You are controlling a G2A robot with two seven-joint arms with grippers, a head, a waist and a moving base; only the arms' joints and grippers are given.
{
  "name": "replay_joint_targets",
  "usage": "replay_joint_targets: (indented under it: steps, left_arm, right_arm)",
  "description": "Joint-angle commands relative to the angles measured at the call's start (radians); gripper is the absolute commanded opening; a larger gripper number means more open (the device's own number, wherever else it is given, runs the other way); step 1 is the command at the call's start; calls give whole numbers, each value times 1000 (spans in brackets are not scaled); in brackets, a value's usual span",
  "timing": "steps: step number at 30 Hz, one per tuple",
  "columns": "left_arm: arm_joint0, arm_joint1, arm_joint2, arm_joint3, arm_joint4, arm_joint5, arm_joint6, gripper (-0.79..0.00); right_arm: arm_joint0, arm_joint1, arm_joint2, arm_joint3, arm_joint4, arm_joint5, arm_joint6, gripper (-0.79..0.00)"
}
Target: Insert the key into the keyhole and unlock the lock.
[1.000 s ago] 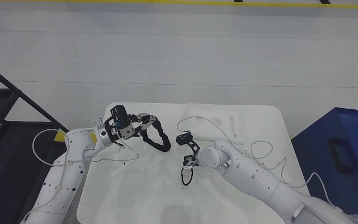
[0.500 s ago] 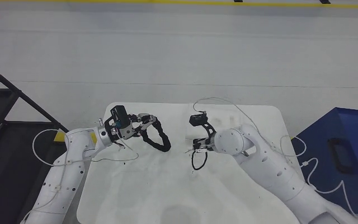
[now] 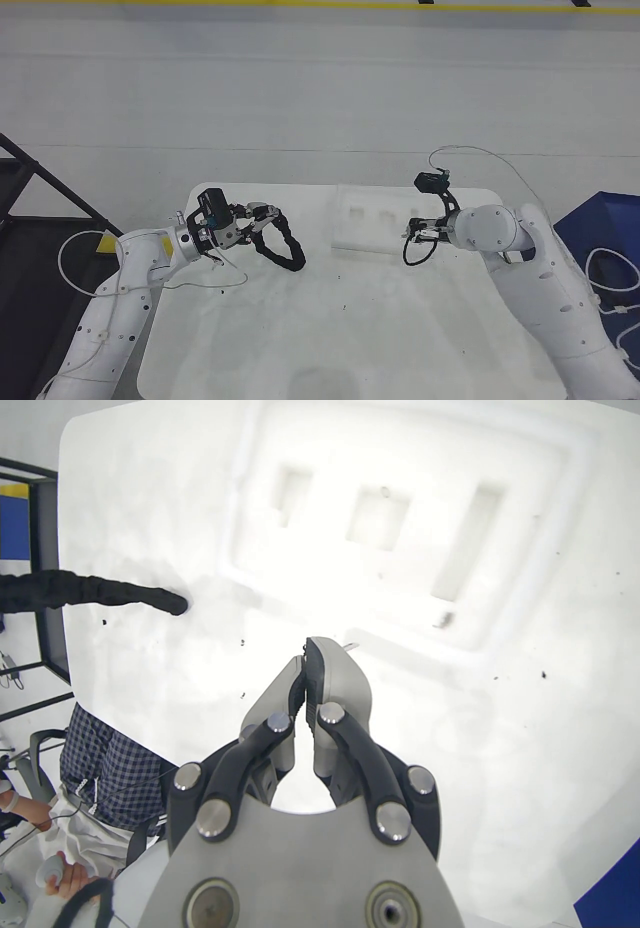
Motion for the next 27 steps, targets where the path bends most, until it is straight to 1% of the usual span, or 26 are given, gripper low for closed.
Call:
replay_joint_targets:
  steps: [1,5,10,13,15,18,27]
  left_arm:
    - [0,0,0,0,0,0,0,-785]
    - [0,0,0,0,0,0,0,-785]
    - [0,0,0,0,0,0,0,-785]
    - [0,0,0,0,0,0,0,-785]
    - [0,0,0,0,0,0,0,-785]
    - [0,0,0,0,0,0,0,-785]
    - [0,0,0,0,0,0,0,-785]
  right_arm:
    - [-3,5,22,28,-1,-12,-4,-785]
    - [6,10,46,94,7,-45,-14,-785]
    - [34,8,42,166,14,-80,-28,-785]
    - [52,5,35,208,18,-80,-40,-785]
    - [59,4,40,234,34,-62,-56,-785]
    - [58,4,50,252,49,-49,-74,-785]
    - [50,6,54,278,66,-72,-81,-785]
